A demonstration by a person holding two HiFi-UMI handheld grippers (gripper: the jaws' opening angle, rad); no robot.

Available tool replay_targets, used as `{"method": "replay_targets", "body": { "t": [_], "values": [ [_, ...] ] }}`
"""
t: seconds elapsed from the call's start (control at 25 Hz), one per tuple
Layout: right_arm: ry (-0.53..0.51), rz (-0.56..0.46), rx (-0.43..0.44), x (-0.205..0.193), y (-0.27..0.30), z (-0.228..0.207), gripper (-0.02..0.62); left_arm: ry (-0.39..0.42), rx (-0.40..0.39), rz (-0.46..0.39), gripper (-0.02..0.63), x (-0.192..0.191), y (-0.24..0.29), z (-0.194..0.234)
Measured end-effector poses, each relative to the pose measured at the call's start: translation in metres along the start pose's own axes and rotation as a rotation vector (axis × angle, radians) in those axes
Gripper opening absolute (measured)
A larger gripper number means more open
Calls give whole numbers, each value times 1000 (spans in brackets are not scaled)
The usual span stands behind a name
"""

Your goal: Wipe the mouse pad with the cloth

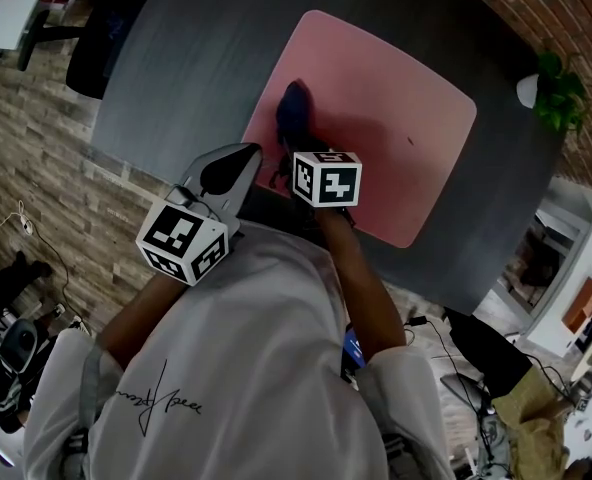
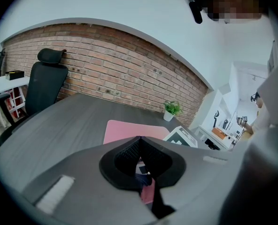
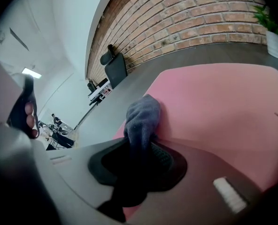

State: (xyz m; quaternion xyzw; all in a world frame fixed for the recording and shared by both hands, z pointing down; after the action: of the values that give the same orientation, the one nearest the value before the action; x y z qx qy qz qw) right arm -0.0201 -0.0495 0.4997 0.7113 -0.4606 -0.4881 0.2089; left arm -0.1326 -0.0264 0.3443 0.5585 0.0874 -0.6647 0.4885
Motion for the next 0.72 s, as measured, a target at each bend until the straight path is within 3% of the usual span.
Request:
{"method": "replay_targets", "body": {
  "t": [0.72],
  "values": [
    [20,-25,-34,3,-11,-20,89,15,-12,18,12,-3,2,-7]
  ]
}}
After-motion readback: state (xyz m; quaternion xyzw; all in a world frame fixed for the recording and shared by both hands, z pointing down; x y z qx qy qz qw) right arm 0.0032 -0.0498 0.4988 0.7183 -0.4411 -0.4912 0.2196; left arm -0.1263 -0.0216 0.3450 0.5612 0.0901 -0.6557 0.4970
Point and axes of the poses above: the fingertips, and each gripper's own axes: y forward along the fingers, z to its left, x out of its top, the point moved 6 cm from there along -y, backward along the fingers, and after that the axes turned 5 degrees about -x, right-handed, at the moved point
